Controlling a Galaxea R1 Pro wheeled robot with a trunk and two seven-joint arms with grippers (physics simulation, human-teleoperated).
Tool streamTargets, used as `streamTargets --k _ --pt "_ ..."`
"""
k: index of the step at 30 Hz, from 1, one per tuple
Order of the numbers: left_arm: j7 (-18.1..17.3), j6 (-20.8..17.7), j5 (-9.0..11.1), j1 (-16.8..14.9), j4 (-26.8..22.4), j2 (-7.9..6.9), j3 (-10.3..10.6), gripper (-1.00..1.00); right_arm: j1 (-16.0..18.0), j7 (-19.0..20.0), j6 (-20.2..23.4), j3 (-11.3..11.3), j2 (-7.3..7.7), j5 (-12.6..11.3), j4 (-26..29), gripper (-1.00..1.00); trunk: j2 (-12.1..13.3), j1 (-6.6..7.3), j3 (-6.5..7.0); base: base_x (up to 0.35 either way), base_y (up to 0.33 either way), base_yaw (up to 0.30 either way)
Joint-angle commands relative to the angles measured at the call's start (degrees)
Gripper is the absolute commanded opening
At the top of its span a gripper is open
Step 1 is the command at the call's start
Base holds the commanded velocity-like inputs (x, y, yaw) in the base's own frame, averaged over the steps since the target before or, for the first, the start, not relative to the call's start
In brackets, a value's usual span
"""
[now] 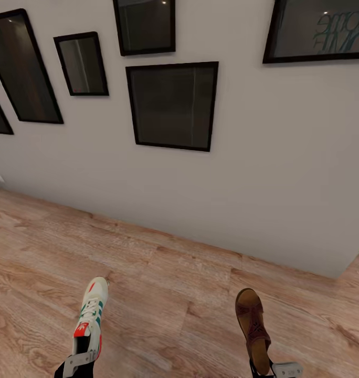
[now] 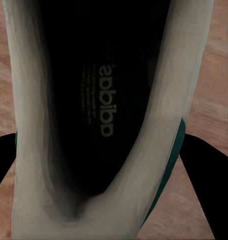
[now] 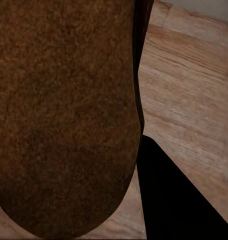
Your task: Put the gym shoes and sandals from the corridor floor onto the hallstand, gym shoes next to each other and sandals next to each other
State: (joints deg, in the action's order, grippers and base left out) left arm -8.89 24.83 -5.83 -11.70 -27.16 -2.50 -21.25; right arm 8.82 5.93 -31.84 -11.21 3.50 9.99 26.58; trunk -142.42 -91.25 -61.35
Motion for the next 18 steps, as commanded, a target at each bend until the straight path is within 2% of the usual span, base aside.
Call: streamTargets --k 1,18 --pt "-0.3 0.2 -0.6 0.0 0.0 0.04 -0.5 -1.0 0.1 0.6 -0.1 -0.5 -0.06 0.1 0.0 -1.0 0.0 0.01 -0.04 0.0 0.0 -0.3" --pt "-0.3 0.2 -0.6 0.0 0.0 0.05 -0.4 -1.0 0.1 0.6 -0.1 -0.5 -0.07 0.2 -0.1 -1.0 0.0 0.01 -0.04 0.0 0.0 -0.3"
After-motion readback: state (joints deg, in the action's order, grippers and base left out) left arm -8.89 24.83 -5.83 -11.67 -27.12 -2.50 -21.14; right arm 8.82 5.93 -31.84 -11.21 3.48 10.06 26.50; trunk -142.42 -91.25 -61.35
